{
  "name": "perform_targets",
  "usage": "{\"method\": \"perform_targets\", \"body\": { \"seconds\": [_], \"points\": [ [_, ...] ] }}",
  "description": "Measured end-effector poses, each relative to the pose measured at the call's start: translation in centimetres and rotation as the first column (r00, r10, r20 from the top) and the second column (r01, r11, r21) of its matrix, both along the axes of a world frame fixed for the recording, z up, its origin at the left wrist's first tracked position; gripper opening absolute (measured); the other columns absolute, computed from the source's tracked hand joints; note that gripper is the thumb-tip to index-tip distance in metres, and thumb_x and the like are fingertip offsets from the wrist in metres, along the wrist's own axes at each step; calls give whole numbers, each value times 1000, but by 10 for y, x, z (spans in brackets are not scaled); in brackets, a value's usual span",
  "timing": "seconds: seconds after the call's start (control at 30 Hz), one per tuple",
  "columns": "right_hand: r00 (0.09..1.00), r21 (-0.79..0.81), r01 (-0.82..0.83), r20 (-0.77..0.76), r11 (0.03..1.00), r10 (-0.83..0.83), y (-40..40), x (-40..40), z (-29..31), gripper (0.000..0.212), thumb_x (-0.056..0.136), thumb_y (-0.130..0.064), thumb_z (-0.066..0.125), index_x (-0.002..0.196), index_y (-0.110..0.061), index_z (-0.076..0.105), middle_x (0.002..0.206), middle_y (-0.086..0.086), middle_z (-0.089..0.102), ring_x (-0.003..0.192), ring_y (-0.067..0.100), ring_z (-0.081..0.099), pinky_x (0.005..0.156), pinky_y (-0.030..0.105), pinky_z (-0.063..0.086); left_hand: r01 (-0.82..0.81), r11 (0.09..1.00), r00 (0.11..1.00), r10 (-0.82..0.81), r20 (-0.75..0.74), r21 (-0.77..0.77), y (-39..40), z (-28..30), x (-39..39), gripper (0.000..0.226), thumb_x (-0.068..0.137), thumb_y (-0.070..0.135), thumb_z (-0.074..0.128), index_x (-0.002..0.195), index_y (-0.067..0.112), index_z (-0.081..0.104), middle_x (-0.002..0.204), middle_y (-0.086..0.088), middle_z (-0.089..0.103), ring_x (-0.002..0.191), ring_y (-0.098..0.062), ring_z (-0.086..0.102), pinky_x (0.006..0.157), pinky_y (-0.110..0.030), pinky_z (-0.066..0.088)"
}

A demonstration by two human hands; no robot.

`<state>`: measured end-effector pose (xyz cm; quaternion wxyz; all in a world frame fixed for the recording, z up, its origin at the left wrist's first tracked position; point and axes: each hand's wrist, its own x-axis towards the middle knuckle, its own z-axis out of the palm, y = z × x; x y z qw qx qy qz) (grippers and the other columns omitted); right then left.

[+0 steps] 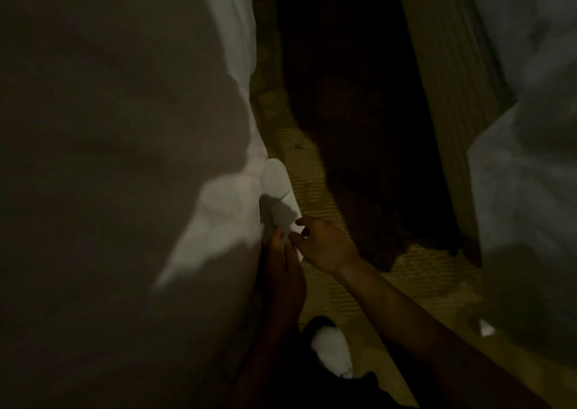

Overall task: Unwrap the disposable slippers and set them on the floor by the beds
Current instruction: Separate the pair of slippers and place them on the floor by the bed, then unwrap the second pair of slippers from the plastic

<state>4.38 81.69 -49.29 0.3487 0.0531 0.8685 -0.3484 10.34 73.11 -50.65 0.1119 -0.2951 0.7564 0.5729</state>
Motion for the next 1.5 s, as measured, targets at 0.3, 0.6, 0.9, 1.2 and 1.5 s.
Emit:
{"method": "perform_targets", "body": {
  "seconds": [0.3,0.6,0.9,1.2,1.5],
  "points": [
    [954,-147,297,-7,944,-301,2,8,159,33,98,-30,50,126,-14,59,103,-2,63,93,13,60,71,22,45,-185,950,976,146,163,253,-1,173,-3,40,100,43,42,135,26,53,133,0,60,120,-18,59,103,-44,49],
    [948,-194,306,-22,932,-316,-50,8,344,28,99,-30,50,122,-18,60,111,0,67,97,11,63,82,24,51,-134,972,991,128,41,195,-56,347,-12,29,102,30,41,119,18,62,110,-1,72,101,-15,69,84,-30,57],
    [920,-329,337,-84,882,-383,-166,13,482,14,99,-29,50,105,-26,62,98,-9,70,92,7,66,78,20,53,-260,959,958,271,-91,115,-168,481,-3,17,95,40,47,98,42,64,96,11,74,91,-8,70,85,-36,56],
    [855,-440,437,-66,784,-514,-331,41,535,25,100,-14,48,92,-29,66,81,-4,73,77,8,71,77,34,58,-314,944,933,327,-151,103,-347,537,21,41,78,65,46,104,41,66,105,14,71,98,-5,67,84,-26,55],
    [898,-566,324,-68,758,-435,-503,50,576,22,99,-11,47,102,-17,68,86,3,73,79,16,72,72,30,57,-412,910,884,410,-224,37,-527,580,49,39,88,51,55,116,27,68,112,11,70,99,-4,65,84,-21,54]
  ]
}}
